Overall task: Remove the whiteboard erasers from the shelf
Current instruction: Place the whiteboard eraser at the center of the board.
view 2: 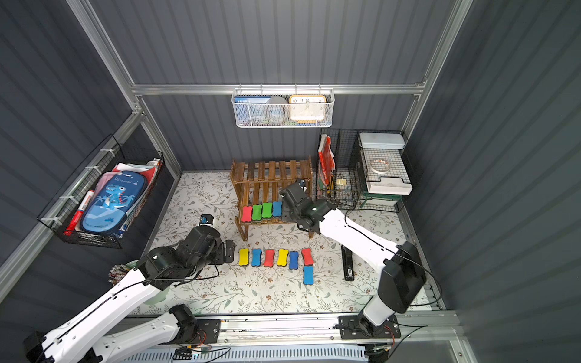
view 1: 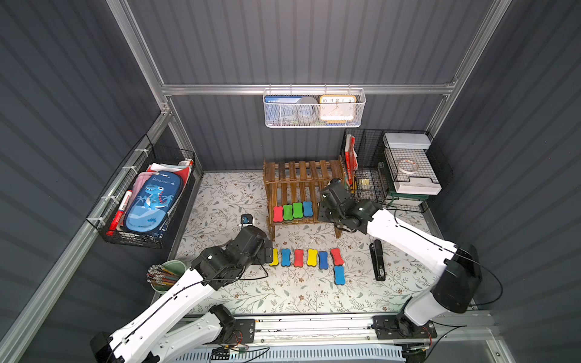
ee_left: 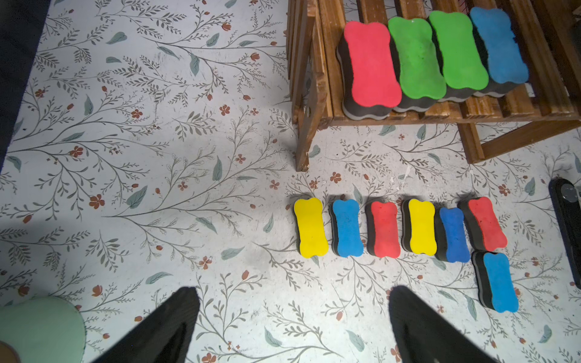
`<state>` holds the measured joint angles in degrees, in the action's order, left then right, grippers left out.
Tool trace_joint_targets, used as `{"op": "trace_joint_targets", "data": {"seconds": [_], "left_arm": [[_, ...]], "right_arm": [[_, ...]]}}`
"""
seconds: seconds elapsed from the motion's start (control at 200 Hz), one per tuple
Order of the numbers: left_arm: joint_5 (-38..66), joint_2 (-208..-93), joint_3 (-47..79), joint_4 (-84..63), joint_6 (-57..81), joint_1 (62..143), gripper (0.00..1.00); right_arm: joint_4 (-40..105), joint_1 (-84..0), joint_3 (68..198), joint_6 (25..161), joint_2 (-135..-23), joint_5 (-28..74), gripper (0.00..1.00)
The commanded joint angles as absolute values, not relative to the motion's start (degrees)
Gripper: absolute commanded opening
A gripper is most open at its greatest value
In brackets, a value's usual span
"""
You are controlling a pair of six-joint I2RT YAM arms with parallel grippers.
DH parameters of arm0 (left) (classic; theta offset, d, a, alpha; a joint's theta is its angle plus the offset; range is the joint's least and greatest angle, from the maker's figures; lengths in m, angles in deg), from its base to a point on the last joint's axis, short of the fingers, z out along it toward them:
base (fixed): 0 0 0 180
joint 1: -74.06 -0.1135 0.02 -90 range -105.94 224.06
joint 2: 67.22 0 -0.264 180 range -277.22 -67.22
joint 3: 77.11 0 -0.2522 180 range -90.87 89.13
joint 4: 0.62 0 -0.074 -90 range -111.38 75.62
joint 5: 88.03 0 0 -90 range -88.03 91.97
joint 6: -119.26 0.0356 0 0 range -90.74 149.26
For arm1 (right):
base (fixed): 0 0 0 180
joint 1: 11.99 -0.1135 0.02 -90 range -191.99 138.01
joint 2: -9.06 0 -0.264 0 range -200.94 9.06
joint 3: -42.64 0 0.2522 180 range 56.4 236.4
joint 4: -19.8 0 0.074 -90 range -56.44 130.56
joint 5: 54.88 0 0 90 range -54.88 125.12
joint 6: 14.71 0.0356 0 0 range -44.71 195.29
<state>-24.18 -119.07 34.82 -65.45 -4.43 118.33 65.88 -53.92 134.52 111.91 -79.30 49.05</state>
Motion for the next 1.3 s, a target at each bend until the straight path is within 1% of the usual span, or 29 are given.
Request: {"op": "trace_joint_targets", "data": {"seconds": [0.0, 0.22, 0.435, 0.7, 0.935, 1.296], "left_arm": [[-24.1, -119.2, 33.1, -65.5, -4.0, 118.5, 0.99], [-23.7, -119.3, 33.0, -65.2, -3.4, 118.5, 0.99], [-23.6, -119.5, 33.1, -64.9, -3.1, 118.5, 0.99], [-23.5, -119.6, 33.1, -65.1, -3.4, 118.5, 0.99], [-24.4, -119.3, 32.7, -66.1, -3.4, 118.5, 0.99], [-24.5, -119.8, 32.8, -66.1, -3.4, 118.5, 0.99]], "right_arm": [[71.3, -56.1, 129.3, 114.9, -73.7, 47.1, 0.27], [73.9, -62.1, 114.4, 125.2, -65.4, 42.9, 0.26], [72.4, -69.4, 105.9, 133.5, -66.1, 38.1, 0.26], [68.2, -71.0, 106.3, 133.5, -74.0, 36.0, 0.26], [68.3, -70.8, 108.2, 132.3, -79.2, 38.0, 0.27], [69.3, -69.1, 110.2, 129.2, -82.5, 41.7, 0.29]]}}
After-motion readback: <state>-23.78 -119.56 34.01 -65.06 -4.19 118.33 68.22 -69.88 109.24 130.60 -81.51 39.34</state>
